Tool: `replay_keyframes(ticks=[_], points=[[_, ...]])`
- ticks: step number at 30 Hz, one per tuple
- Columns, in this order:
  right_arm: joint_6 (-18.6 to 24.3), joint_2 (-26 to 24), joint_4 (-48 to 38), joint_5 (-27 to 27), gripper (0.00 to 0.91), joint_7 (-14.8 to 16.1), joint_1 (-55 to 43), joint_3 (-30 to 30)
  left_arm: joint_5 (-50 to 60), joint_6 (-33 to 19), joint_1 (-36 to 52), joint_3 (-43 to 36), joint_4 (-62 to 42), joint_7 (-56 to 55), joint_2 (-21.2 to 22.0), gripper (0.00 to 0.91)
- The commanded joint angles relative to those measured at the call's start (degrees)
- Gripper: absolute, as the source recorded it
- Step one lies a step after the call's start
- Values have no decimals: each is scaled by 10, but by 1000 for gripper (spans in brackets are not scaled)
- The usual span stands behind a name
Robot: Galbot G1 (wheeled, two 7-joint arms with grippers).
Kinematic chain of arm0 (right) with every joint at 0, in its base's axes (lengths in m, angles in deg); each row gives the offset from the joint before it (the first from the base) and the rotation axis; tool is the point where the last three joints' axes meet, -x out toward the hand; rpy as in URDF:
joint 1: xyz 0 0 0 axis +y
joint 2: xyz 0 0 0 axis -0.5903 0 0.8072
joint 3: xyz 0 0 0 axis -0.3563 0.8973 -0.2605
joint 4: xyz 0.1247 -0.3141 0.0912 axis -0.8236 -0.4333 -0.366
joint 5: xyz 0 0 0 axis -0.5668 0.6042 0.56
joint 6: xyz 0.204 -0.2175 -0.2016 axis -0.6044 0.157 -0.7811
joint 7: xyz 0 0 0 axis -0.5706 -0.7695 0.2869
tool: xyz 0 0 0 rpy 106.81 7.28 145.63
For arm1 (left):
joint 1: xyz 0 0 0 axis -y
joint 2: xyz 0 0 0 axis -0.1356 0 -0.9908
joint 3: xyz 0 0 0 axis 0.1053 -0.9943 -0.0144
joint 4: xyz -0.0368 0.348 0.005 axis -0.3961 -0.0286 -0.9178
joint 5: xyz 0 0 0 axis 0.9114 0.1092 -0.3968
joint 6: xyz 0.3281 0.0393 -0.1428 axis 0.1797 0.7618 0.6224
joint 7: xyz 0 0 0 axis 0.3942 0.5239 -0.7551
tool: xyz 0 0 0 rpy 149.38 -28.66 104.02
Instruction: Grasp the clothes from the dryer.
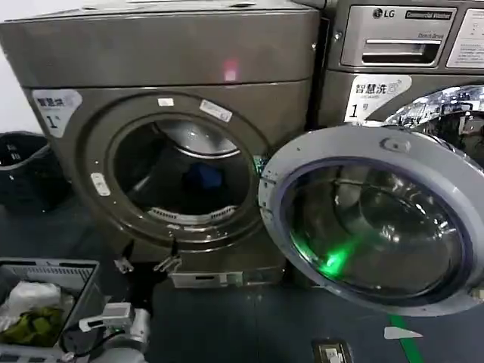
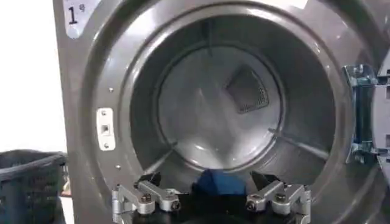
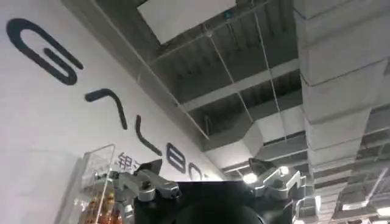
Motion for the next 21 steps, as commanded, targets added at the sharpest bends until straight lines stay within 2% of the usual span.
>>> replay_keyframes(ticks=[1, 21], points=[[1, 0, 0, 1, 907, 1, -1, 0, -1, 2, 3, 0, -1, 1, 0, 907], [1, -1, 5, 2, 907, 3, 0, 3, -2, 2, 6, -2, -7, 1, -1, 907]])
